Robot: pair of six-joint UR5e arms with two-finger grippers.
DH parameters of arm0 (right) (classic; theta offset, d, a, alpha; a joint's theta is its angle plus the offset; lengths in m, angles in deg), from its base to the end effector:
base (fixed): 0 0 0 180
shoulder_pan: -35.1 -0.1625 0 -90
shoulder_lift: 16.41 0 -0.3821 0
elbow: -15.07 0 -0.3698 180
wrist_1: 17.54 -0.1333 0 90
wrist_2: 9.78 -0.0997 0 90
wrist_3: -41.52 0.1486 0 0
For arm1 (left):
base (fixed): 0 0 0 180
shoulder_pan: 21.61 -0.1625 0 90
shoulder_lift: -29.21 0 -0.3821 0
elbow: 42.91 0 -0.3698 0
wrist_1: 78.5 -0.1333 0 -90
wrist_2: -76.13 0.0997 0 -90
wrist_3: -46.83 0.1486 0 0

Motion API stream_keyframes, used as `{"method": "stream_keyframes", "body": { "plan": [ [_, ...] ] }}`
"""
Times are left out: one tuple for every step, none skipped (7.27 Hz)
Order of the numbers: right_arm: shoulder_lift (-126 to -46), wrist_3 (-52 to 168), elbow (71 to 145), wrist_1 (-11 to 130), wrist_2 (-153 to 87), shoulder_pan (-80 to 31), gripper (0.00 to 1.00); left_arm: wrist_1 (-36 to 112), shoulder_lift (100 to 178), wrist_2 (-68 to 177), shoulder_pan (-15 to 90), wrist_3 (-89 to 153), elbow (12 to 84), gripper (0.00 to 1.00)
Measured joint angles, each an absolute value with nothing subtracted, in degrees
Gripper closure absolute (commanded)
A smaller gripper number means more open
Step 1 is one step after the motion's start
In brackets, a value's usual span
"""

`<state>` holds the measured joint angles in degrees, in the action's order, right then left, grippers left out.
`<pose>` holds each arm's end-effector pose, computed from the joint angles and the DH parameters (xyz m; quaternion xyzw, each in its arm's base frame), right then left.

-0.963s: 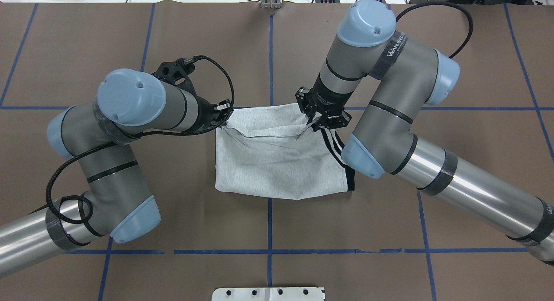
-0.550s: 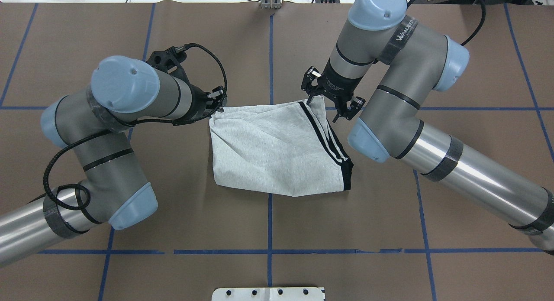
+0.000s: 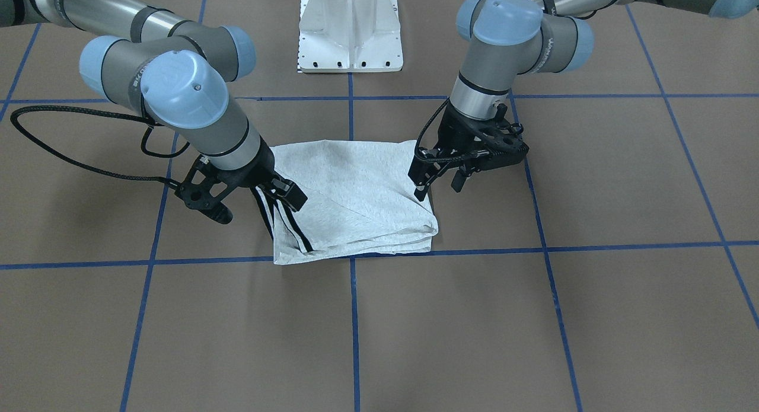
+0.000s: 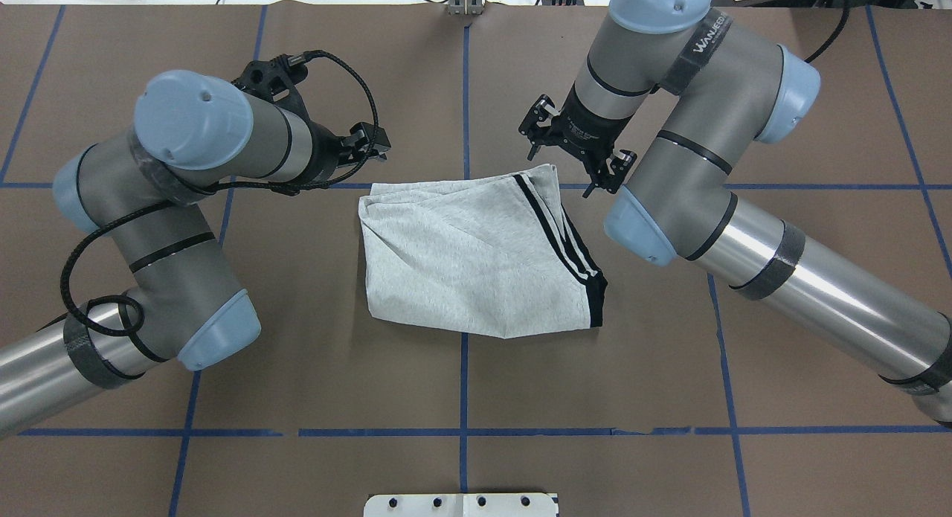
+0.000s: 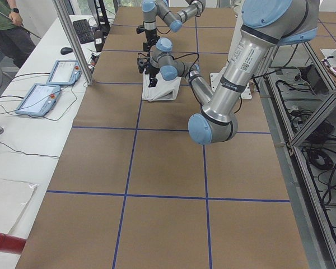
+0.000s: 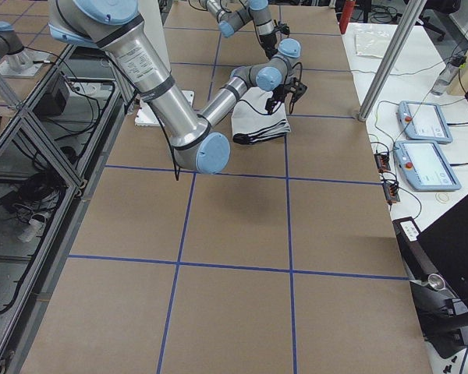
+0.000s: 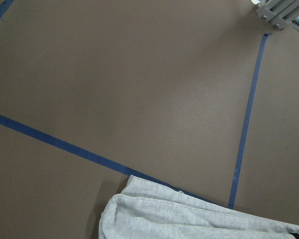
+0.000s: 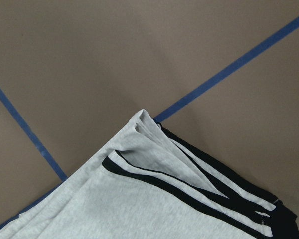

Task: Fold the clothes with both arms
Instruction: 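Push the folded shirt's side with the left gripper while the right arm withdraws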

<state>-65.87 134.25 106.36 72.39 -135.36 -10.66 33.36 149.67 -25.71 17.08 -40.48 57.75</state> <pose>-0.4400 -0.5190 0.2296 -0.1406 -0.4214 0.2655 0.8557 0.4409 -0.4848 0.2259 0.1013 0.5171 -0.2109 0.8233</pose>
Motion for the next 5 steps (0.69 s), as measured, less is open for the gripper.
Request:
{"method": "stream_keyframes", "body": {
  "plan": [
    [-66.43,131.71,107.10,72.51,-135.00,-11.92,0.00,40.24,146.96,-27.31,17.10,-39.67,57.69,0.00],
    [-67.38,128.38,107.60,72.60,-134.82,-13.71,0.00,48.70,143.62,-29.01,17.07,-39.52,57.21,0.00],
    [-68.91,124.30,108.25,72.71,-134.88,-15.64,0.00,57.12,140.95,-29.99,16.91,-39.93,55.78,0.00],
    [-71.39,119.24,109.71,72.82,-135.11,-17.57,0.00,65.85,139.65,-30.40,16.45,-42.17,52.83,0.00],
    [-74.07,114.02,111.34,72.89,-135.25,-19.49,0.00,74.00,139.20,-30.52,15.50,-46.26,49.37,0.00]
  ]
}}
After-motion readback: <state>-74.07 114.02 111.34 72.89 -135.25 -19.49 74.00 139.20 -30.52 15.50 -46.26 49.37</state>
